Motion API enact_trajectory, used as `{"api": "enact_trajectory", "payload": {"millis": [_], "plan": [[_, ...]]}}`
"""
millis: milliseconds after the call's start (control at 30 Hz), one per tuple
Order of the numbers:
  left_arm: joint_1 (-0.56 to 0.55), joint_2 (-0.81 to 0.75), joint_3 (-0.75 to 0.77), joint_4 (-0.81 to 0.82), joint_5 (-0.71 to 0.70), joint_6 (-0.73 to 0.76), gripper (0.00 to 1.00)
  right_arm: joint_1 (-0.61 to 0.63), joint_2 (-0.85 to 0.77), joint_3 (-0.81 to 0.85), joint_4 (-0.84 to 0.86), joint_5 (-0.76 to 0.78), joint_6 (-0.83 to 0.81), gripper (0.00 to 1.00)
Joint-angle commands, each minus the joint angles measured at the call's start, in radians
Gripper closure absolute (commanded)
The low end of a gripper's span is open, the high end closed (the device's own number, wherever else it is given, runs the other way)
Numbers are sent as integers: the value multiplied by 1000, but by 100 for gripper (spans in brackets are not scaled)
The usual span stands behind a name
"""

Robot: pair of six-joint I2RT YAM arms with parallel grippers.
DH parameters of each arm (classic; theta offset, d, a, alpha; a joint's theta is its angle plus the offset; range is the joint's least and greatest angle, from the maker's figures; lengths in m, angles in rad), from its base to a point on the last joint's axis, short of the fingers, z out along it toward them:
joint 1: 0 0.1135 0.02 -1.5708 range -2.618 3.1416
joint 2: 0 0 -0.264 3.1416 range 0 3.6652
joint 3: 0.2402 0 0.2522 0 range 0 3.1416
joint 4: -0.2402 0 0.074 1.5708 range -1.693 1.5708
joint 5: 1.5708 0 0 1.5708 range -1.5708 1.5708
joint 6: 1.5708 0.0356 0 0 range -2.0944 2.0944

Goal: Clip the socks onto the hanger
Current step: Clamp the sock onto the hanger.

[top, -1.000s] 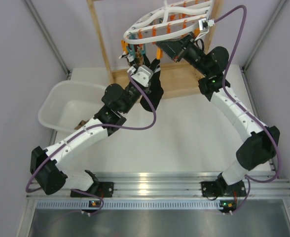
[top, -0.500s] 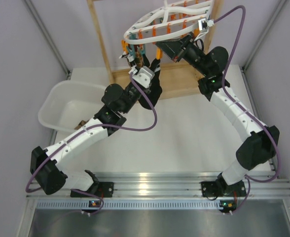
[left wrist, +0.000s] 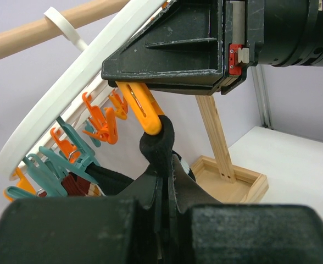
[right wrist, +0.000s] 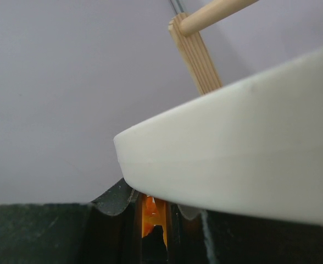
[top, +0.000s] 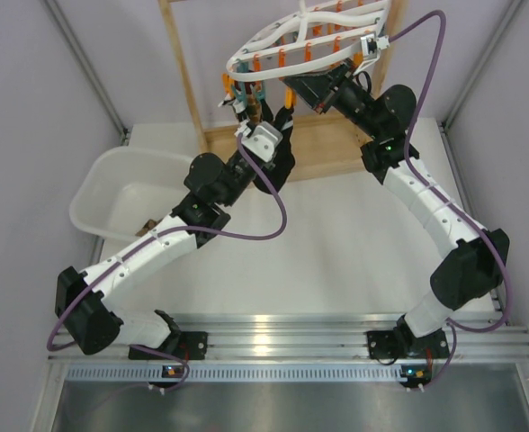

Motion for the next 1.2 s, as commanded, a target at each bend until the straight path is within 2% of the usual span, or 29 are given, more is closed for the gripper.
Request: {"api": "enact_trajectory", "payload": {"millis": [0,233,600,667,800,900,1000,1167], "plan": [[2,-5,63,77,13,-9,100,-9,7,7,-2,24,-27,100],[2,18,115,75,-43,5,100,-19,2,-5,24,13,-27,100],[2,28,144,52,-14,12,100,-19,8,-1,30,14,-38,100],[2,29,146,52,-19,15,100,-17,8,2,36,4,-37,95],[2,32,150,47,-26,17,100,-19,10,5,38,4,-31,75],[4,37,150,47,-34,21,100,-19,11,7,38,3,-18,66],[4,51,163,52,-63,34,100,-19,11,7,46,0,2,59],[10,83,190,49,-85,26,100,-19,17,15,70,-22,45,55]]}}
